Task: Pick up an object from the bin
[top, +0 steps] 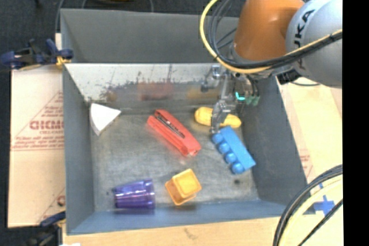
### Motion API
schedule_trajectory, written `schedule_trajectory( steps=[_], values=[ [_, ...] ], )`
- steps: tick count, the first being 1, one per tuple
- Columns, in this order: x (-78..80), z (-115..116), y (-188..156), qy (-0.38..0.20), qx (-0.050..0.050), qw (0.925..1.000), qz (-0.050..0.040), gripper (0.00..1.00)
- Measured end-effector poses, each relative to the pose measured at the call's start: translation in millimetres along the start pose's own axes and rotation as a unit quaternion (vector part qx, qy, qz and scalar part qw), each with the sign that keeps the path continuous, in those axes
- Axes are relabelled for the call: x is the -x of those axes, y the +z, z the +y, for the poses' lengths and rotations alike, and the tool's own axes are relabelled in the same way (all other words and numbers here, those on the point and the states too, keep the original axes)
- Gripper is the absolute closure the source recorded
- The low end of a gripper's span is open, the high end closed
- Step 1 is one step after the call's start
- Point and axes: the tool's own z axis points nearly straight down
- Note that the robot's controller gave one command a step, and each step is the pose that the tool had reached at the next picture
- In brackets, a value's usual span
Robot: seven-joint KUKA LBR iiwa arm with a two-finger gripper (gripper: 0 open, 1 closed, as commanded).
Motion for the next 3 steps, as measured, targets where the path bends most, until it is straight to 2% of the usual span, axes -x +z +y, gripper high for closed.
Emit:
schedule_trajectory(
  steps=[1, 2, 3],
  values=[
    [1.5, 0, -5, 0.0, 0.0, 1.0, -0.0042, 0.0],
    [12.5, -22, 76, 0.035, 0.0, 0.9994, -0.0062, 0.0],
    [20.2, -47, 79, 0.027, -0.002, 0.9996, -0.0024, 0.0]
  ],
)
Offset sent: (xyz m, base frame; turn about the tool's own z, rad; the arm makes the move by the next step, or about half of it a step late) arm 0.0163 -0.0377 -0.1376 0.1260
